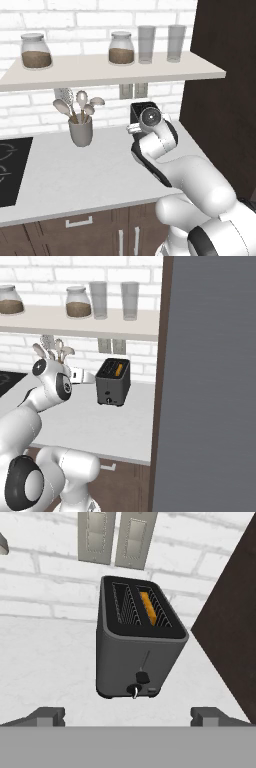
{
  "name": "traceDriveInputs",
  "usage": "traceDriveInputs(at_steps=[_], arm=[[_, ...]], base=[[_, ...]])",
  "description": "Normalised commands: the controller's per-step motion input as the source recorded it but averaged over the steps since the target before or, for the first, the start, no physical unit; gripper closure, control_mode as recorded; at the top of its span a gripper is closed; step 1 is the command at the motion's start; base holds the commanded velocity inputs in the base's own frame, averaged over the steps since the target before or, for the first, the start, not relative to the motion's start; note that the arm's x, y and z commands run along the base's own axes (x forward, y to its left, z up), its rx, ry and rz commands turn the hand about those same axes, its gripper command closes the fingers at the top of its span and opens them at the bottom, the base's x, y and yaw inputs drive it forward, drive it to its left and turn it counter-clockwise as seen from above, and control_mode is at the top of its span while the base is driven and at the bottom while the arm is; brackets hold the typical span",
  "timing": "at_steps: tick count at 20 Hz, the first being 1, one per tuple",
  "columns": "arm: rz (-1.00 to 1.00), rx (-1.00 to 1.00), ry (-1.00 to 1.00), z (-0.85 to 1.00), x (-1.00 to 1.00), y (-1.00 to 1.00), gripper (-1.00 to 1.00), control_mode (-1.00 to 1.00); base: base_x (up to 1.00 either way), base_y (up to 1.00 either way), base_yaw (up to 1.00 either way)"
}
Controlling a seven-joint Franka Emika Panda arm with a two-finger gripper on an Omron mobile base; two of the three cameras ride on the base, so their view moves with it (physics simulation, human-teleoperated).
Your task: Start the toaster. Once the lever pops up, take the bread to the plate on the dining counter.
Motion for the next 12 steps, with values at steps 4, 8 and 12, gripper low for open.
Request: traceDriveInputs(at_steps=[4,8,12], arm=[[0.00,0.00,0.00,0.00,0.00,0.00,-1.00,-1.00],[0.00,0.00,0.00,0.00,0.00,0.00,-1.00,-1.00],[0.00,0.00,0.00,0.00,0.00,0.00,-1.00,-1.00]], base=[[0.00,0.00,0.00],[0.00,0.00,0.00],[0.00,0.00,0.00]])
